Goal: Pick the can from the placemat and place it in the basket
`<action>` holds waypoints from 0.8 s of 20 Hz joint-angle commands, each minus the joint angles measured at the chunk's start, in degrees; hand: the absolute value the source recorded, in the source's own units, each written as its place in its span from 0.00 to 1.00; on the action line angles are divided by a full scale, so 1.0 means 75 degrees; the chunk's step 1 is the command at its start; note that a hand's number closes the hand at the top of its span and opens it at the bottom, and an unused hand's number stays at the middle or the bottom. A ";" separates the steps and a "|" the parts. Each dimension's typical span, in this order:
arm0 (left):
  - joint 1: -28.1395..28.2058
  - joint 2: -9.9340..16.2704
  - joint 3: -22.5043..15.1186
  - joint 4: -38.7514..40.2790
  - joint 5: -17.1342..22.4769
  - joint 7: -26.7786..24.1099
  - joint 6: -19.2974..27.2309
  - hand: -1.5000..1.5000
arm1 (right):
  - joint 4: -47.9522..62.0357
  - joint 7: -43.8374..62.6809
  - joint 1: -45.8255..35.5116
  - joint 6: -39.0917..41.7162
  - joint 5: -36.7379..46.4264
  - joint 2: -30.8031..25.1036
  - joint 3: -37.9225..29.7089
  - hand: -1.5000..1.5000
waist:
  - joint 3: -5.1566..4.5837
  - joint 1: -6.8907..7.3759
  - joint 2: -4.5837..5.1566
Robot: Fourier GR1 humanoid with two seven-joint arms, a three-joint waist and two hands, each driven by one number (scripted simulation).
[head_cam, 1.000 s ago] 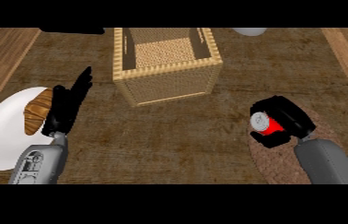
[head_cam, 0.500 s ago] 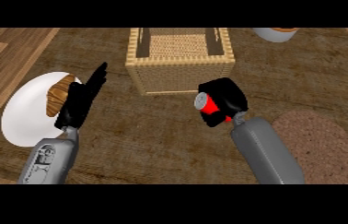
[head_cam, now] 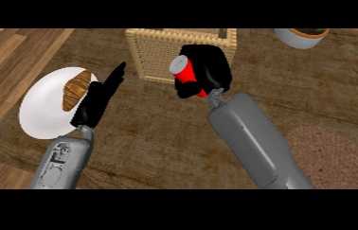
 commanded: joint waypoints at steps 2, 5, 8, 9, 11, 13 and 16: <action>-0.0235 -0.0141 -0.0093 0.0171 -0.0073 0.0137 0.0056 0.50 | -0.0332 0.1844 -0.1637 -0.0897 -0.0723 0.0050 0.0158 1.00 | -0.0023 0.0096 -0.0055; -0.0232 -0.0184 -0.0156 0.0264 -0.0169 0.0009 0.0110 0.50 | 0.0005 0.2946 -0.2624 -0.1241 -0.0719 0.0051 0.0467 1.00 | -0.0055 0.0060 -0.0018; -0.0405 -0.0158 -0.0076 0.0292 -0.0156 0.0146 0.0139 0.50 | 0.0319 0.3935 -0.3692 -0.1450 -0.1001 0.0051 0.0510 1.00 | -0.0058 -0.0008 -0.0018; -0.0296 -0.0193 -0.0143 0.0279 -0.0158 0.0082 0.0106 0.50 | 0.0443 0.4261 -0.4045 -0.1577 -0.0964 0.0052 0.0487 1.00 | -0.0067 0.0012 -0.0032; -0.0417 -0.0247 -0.0122 0.0432 -0.0202 0.0058 0.0188 0.50 | 0.0776 0.4741 -0.4767 -0.1653 -0.1078 0.0052 0.0474 1.00 | -0.0075 -0.0112 0.0020; -0.0434 -0.0137 0.0010 0.0457 -0.0134 0.0053 0.0148 0.50 | 0.1175 0.5097 -0.5274 -0.1850 -0.1169 0.0051 0.0627 1.00 | -0.0079 -0.0099 0.0041; -0.0538 -0.0184 0.0019 0.0468 -0.0253 0.0113 0.0332 0.50 | 0.1904 0.5420 -0.6103 -0.1845 -0.1277 0.0051 0.0480 1.00 | -0.0072 -0.0329 0.0051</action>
